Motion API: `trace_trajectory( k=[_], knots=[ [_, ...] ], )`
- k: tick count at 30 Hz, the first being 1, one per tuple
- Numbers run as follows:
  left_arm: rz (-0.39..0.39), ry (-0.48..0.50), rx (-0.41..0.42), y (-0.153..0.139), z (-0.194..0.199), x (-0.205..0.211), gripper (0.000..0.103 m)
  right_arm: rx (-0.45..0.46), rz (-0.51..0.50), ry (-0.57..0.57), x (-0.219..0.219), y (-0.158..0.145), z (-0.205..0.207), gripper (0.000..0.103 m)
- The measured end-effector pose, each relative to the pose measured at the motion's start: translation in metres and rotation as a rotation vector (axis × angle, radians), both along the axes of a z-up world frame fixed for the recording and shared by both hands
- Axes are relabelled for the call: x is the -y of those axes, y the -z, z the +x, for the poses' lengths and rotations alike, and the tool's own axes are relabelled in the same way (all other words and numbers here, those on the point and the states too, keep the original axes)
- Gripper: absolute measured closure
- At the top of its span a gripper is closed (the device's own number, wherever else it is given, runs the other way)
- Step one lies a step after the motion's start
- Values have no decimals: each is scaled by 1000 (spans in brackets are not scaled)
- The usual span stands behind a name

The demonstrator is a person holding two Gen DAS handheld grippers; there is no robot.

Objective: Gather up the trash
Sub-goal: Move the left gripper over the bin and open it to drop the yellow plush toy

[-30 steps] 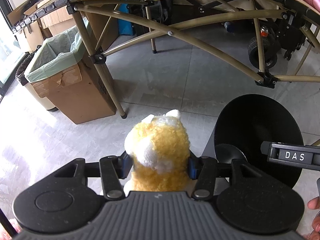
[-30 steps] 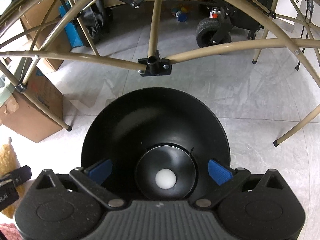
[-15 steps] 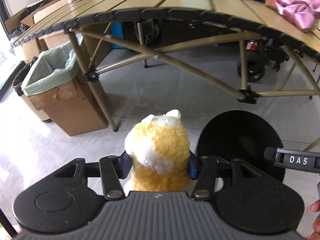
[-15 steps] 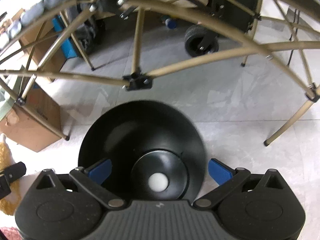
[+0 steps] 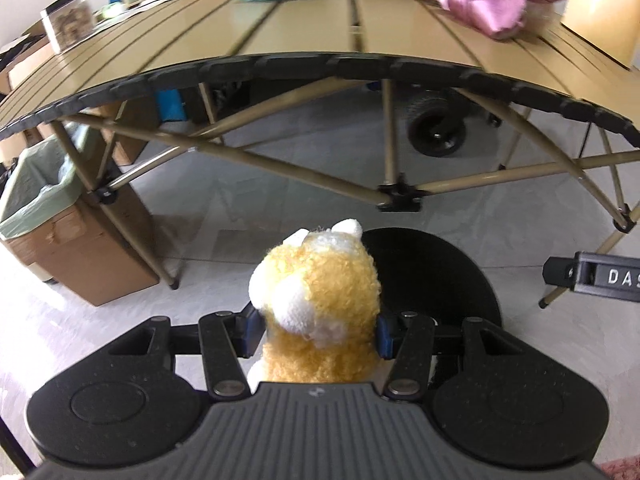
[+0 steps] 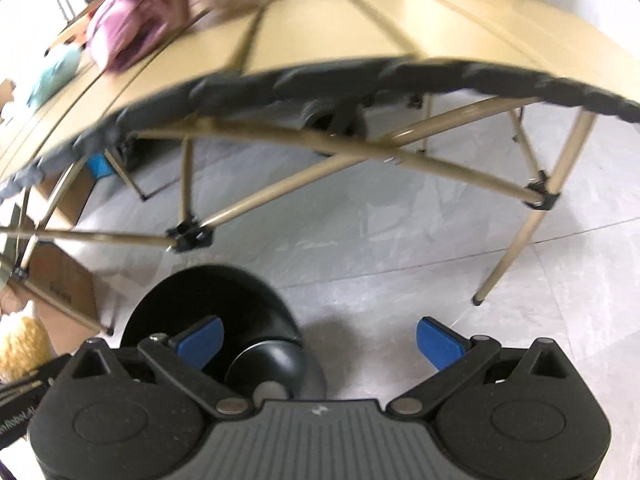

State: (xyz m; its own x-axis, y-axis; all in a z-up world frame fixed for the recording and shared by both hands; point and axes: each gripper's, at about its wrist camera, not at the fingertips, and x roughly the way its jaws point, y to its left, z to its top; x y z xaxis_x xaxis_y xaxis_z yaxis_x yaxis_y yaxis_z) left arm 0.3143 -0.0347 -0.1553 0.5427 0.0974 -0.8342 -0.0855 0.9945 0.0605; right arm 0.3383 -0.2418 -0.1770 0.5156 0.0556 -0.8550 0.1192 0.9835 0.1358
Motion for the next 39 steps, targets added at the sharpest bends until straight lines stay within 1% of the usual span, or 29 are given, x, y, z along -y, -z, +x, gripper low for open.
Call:
trace_trajectory(
  k=[7,13,21,25,28,29,31,32,33,35,39],
  knots=[
    [1,45,-14,10,17,29,50,2,10,55,24,1,-1,0],
    [5,58,-60,29,28,46,50,1,11,67,31,2,-2,0],
    [5,38,-127,48,35,45,50,-27,1,76,35,11,-2,0],
    [-9,44,-136,51,36,45,49,-30,0,72,34,12,-2,0],
    [-14,46,-138,52,38,43,46,-30,-1,71,33,13,-2,0],
    [-17,48,-139,52,38,43,44,-30,-2,72,34,13,-2,0],
    [-32,50,-145,53,38,42,31,-29,-3,74,34,13,-2,0],
    [-35,47,-144,53,38,42,12,-28,-4,73,34,13,-2,0],
    [-33,44,-139,52,37,42,0,-27,-6,71,34,13,-2,0],
    [-24,46,-124,50,36,42,0,-26,-7,67,33,13,-2,0],
    [-23,49,-136,51,36,42,0,-24,-8,66,34,13,-2,0]
  ],
)
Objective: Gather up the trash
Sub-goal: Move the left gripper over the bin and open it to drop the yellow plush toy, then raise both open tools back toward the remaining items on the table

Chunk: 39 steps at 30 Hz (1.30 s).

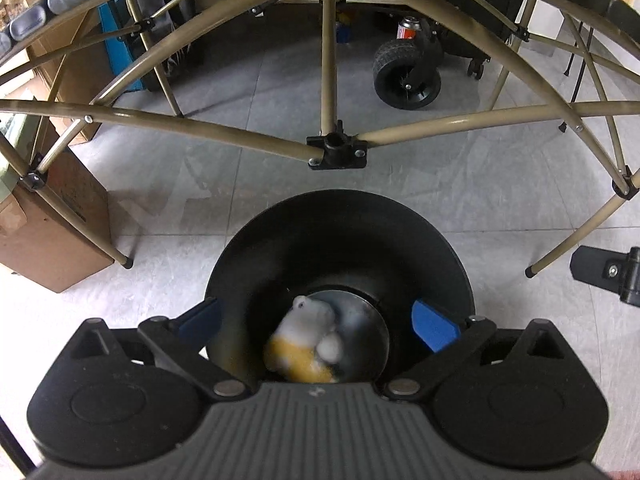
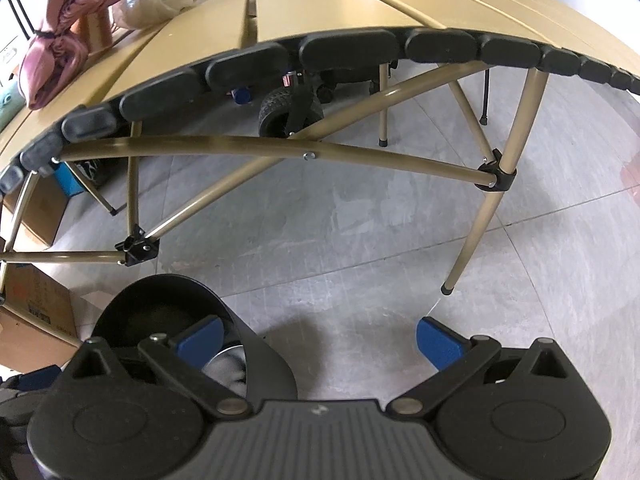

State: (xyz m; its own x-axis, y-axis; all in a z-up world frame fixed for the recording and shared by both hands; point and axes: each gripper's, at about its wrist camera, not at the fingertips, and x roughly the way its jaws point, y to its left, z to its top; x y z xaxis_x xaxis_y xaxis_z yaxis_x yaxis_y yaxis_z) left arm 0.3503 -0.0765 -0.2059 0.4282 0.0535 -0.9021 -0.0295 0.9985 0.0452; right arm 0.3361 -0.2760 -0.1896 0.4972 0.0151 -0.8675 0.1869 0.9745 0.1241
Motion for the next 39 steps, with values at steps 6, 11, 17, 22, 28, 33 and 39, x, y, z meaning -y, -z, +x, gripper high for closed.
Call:
trace_trajectory(
  k=[6,11,17,22,28,33,39],
  knots=[
    [9,7,-4,0,-1,0,0,1,0,-1,1,0,0,0],
    [10,9,4,-2,-2,0,0,3,0,-4,1,-1,-1,0],
    [-3,18,33,-13,-7,-1,0,21,2,-11,0,-7,-4,0],
    [-21,21,81,-31,-13,-6,0,57,-4,-44,-7,-18,-9,0],
    [-22,45,174,-57,-27,-10,0,97,-6,-76,-13,-32,-17,0],
    [-18,37,253,-75,-35,-16,0,144,4,-98,-19,-48,-25,0],
    [-22,18,351,-99,-47,-27,0,223,21,-155,-31,-75,-36,0]
  ],
)
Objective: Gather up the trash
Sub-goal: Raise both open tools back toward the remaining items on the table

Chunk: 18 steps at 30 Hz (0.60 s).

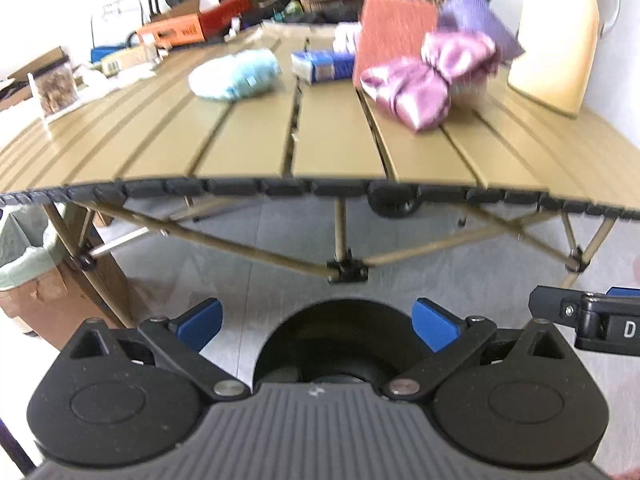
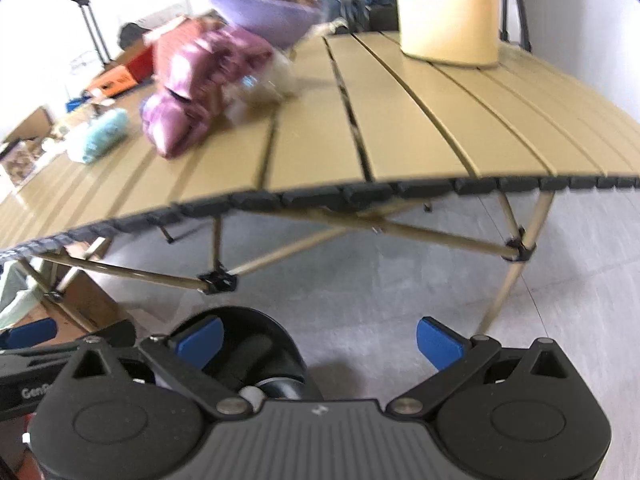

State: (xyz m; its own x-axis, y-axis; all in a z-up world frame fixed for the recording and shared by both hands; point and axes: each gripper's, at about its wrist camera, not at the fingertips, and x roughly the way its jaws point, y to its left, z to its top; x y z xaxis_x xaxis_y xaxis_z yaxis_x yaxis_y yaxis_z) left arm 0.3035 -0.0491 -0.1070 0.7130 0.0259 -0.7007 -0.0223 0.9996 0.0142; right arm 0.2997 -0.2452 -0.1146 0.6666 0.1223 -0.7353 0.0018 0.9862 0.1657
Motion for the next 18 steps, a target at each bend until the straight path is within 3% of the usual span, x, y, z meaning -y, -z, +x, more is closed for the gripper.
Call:
trace_trajectory(
  k=[10,18],
  knots=[
    [20,-68,155,-28,-4,-20,0,189,72,-62,-9,-41,-4,0],
    [-13,-142,226,-48,8,-45,0,353,11,-77,-37,-64,7,0]
  ],
)
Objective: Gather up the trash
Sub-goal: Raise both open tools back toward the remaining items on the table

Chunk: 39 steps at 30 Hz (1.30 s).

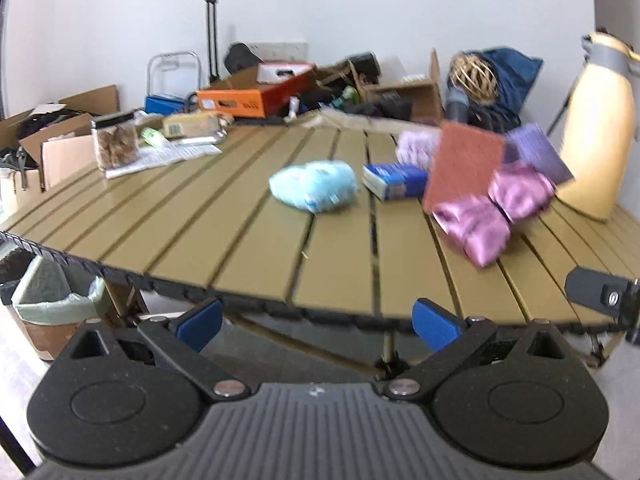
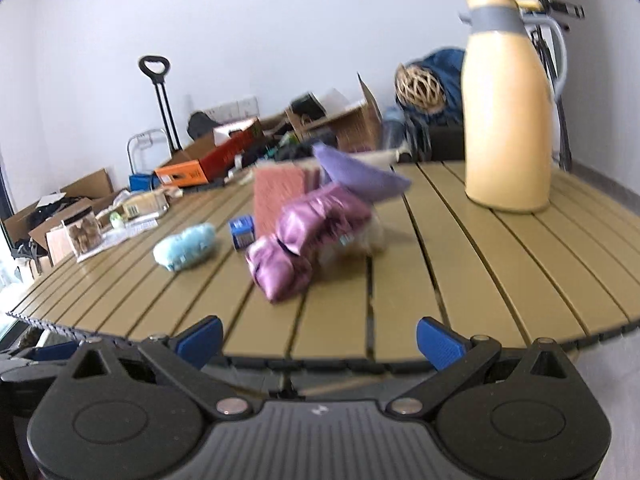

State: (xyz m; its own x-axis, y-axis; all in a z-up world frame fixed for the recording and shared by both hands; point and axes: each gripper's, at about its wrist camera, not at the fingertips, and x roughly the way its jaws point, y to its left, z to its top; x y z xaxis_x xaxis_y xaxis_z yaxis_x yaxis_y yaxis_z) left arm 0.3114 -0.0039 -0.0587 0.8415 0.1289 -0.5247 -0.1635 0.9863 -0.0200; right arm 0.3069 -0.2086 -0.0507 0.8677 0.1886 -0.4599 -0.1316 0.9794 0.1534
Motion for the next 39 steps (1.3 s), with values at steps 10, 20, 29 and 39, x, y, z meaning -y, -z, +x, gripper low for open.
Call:
trace_trajectory(
  k=[10,20,29,39],
  knots=[
    [-13,-115,70,-19,29,-31,0,98,-14,-1,-29,0,24,0],
    [-54,-187,97,-28,59,-62,0,170,-5,71,-39,1,54,0],
    [-50,-197,99,-25,77,-71,0,110,-46,110,-45,11,76,0],
    [-58,-202,74,-16,81,-71,0,74,-99,117,-64,25,92,0]
  ],
)
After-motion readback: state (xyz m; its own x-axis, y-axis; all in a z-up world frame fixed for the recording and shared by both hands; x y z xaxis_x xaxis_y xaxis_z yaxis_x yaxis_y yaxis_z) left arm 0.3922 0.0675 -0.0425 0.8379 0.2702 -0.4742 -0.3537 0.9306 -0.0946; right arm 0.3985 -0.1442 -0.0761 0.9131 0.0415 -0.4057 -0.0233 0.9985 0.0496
